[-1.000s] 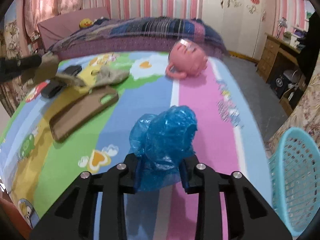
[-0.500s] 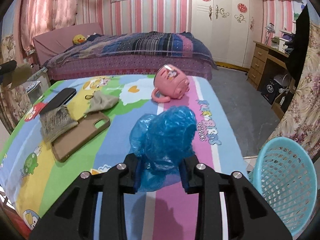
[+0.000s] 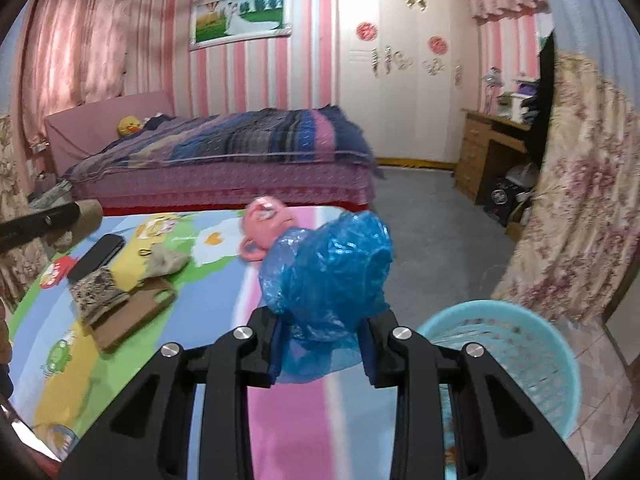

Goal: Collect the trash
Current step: 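Carry the paper cup and blue bag in both grippers over the light-blue basket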

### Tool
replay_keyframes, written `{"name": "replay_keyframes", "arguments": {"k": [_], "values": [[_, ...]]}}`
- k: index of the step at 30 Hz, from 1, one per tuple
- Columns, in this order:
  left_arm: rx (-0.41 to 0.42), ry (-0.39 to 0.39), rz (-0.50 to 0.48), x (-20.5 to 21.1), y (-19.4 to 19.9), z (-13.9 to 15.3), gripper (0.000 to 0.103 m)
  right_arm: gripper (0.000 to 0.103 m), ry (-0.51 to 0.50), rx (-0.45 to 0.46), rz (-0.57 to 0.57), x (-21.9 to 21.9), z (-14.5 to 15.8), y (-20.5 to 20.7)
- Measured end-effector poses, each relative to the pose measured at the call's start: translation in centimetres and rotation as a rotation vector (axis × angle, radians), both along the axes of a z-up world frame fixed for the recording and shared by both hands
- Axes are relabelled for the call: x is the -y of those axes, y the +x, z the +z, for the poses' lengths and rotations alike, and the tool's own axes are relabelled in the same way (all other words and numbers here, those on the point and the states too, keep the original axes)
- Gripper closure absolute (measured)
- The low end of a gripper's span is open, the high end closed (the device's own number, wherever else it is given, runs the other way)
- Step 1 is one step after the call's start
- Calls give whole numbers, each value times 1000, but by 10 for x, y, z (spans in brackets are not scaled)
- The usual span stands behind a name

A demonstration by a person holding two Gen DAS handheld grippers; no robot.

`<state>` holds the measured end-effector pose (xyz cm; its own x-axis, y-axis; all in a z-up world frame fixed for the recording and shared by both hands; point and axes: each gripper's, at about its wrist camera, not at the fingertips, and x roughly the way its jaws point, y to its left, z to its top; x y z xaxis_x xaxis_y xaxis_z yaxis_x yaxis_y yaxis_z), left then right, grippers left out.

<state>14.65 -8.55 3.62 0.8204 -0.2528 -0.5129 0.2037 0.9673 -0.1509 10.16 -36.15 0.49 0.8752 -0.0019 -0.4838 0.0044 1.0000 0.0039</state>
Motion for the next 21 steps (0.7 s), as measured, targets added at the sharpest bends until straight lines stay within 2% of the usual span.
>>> {"name": "replay_keyframes", "arguments": {"k": [8, 11, 14, 16, 21], "values": [[-31, 47, -111, 76, 1, -26, 59, 72, -35, 2, -111, 61, 0, -29], [-42, 80, -148, 99, -2, -34, 59, 72, -29, -7, -152, 86, -4, -36], [-62, 82, -178, 117, -2, -43, 59, 72, -30, -16, -184, 105, -9, -39], [-49, 104, -190, 130, -4, -46, 59, 72, -38, -21, -204, 118, -13, -43], [-57, 79, -223, 159, 0, -56, 59, 72, -48, -31, -245, 137, -22, -54]]}}
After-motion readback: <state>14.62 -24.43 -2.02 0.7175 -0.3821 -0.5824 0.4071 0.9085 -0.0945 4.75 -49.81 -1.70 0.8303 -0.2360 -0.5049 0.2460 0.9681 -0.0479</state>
